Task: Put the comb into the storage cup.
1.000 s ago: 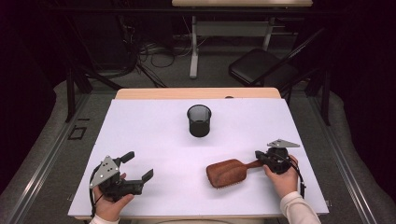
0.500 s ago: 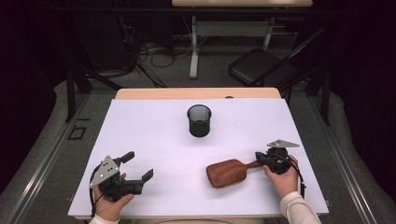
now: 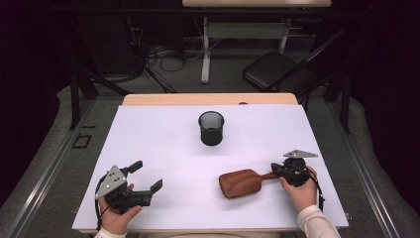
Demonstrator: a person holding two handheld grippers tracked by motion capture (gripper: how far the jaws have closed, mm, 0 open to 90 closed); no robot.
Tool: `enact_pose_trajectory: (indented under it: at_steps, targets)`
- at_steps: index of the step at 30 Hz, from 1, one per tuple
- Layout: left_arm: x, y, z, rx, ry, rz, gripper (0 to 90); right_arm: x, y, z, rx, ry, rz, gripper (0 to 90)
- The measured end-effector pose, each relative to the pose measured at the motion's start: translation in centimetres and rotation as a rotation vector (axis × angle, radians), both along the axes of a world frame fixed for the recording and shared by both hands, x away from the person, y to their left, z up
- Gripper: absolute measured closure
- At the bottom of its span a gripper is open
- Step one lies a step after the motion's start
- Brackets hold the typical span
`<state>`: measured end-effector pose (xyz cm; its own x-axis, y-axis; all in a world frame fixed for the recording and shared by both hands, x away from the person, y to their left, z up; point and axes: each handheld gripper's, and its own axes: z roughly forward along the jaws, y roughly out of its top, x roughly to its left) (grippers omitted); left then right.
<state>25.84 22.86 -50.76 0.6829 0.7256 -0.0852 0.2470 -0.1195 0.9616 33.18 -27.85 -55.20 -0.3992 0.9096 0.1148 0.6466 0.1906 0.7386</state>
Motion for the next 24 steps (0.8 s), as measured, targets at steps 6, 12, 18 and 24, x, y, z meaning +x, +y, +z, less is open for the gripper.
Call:
enact_pose_trajectory:
  at_steps: [6, 12, 18, 24]
  targets:
    - [0.2, 0.0, 0.0, 0.002, 0.002, -0.006, 5.1, -0.4, -0.1, 0.0, -0.003, -0.001, 0.005, 90.0]
    - [0.3, -0.1, -0.1, -0.004, 0.005, -0.006, 5.2, -0.8, -0.2, 0.0, 0.002, 0.007, 0.002, 90.0]
    - [0.5, -0.1, -0.1, -0.002, 0.003, -0.011, 5.4, -1.4, 0.1, 0.2, -0.009, 0.007, 0.015, 90.0]
    - [0.5, -0.2, -0.1, -0.005, 0.003, -0.012, 5.5, -1.8, 0.0, 0.1, -0.008, 0.01, 0.024, 90.0]
